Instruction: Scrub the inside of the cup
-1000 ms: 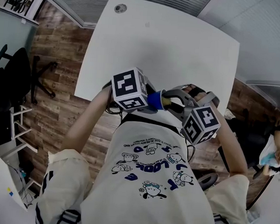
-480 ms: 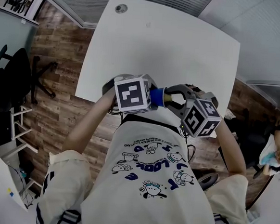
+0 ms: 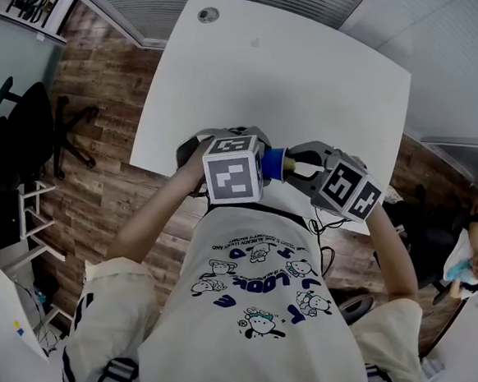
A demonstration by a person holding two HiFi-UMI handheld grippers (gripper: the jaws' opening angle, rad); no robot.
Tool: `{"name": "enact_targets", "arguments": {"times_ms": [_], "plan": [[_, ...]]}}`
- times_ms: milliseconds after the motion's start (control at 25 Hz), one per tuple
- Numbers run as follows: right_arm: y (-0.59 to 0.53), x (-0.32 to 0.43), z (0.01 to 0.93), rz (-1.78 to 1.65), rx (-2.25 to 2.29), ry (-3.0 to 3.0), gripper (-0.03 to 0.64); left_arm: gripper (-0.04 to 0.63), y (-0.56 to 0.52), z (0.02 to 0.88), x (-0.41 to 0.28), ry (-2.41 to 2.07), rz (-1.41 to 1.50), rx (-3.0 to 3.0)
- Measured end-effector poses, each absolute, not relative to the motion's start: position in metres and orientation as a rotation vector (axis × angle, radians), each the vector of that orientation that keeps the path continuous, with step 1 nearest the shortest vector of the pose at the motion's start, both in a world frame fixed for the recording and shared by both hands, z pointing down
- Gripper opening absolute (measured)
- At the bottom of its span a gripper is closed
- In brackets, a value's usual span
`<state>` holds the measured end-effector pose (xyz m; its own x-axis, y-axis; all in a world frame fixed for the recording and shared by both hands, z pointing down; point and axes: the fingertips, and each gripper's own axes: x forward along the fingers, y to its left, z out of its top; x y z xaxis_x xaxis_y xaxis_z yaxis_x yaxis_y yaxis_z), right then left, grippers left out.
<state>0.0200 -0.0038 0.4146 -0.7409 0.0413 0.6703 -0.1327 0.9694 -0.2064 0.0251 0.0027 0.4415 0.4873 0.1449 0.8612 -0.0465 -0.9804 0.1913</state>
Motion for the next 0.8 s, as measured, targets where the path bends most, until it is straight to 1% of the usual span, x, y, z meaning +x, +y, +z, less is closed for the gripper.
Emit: {"name": "enact_targets", "arguments": {"times_ms": [240, 520, 800], "plan": [[-0.005, 0.024, 0.419, 0.469, 0.083, -2.401, 0.104, 0.291, 0.003, 0.441, 0.026, 0.069, 1.566, 2.577], [-0.009, 0.025, 0.414, 0.763, 0.104, -2.443, 0.104, 0.291, -0.005, 0.437, 0.027, -0.018, 1.668, 2.655], [-0.012, 0.028, 0.413, 1.020, 0.108, -2.449, 0.101, 0.293, -0.013, 0.435, 0.028, -0.081, 1.849, 2.746]]}}
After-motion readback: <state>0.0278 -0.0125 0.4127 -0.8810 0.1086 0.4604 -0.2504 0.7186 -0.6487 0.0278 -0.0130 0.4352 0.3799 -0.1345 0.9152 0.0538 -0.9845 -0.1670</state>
